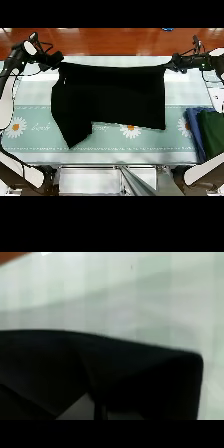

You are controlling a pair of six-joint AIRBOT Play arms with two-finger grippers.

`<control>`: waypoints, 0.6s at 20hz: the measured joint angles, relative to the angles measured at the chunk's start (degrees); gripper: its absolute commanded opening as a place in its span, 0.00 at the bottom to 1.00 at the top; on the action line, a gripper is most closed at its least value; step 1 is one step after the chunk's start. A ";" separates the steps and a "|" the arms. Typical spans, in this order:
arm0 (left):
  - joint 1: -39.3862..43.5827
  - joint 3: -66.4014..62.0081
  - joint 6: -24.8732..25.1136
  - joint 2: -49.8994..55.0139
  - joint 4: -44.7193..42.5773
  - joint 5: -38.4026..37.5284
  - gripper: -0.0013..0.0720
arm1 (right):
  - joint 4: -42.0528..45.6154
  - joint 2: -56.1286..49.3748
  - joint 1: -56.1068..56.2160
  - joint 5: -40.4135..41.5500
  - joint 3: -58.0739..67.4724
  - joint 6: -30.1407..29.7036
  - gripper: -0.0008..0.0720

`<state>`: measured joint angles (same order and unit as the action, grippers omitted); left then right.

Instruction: Fold the shirts.

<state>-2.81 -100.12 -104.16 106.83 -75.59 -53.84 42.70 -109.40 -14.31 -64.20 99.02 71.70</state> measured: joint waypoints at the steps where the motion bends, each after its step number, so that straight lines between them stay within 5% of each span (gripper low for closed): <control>1: -0.52 -0.04 1.46 0.09 0.35 -2.29 0.04 | 1.11 -0.02 0.02 -1.77 0.07 0.13 0.05; 6: -1.88 -0.04 8.31 1.29 1.03 -14.29 0.04 | 9.53 -0.15 0.11 -9.14 -0.24 2.99 0.05; 12: -2.21 0.00 10.62 4.15 1.25 -19.87 0.04 | 13.97 -0.20 0.98 -12.87 -1.31 5.25 0.05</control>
<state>-5.02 -100.12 -93.54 110.98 -74.35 -73.71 56.66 -109.60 -13.32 -77.08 97.71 76.95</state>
